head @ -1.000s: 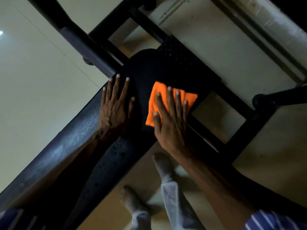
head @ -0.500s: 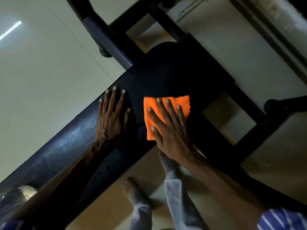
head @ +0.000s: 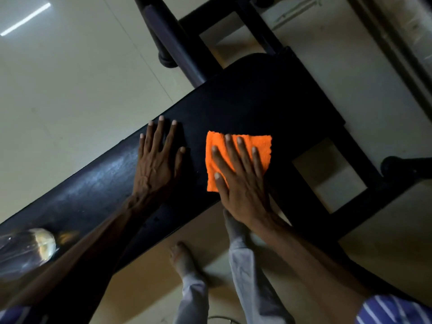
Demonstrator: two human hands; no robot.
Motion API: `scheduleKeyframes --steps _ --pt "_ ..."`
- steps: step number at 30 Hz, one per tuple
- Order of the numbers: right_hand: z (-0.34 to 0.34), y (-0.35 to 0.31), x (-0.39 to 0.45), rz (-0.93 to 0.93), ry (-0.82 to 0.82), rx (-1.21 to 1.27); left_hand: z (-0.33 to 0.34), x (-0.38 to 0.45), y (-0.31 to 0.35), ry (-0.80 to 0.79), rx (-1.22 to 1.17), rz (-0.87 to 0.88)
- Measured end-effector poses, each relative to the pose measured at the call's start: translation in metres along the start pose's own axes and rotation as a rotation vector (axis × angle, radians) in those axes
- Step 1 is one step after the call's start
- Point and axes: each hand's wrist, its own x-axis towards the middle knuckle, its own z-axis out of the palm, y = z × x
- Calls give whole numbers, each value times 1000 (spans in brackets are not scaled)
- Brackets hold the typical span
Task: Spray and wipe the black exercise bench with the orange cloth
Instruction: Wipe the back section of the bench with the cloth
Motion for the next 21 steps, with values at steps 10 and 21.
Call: scheduleKeyframes --steps 10,21 --pt "0 -23 48 444 152 -17 2 -46 -46 6 4 -35" --pt "11 -44 8 77 26 -76 -12 -104 -96 -42 11 7"
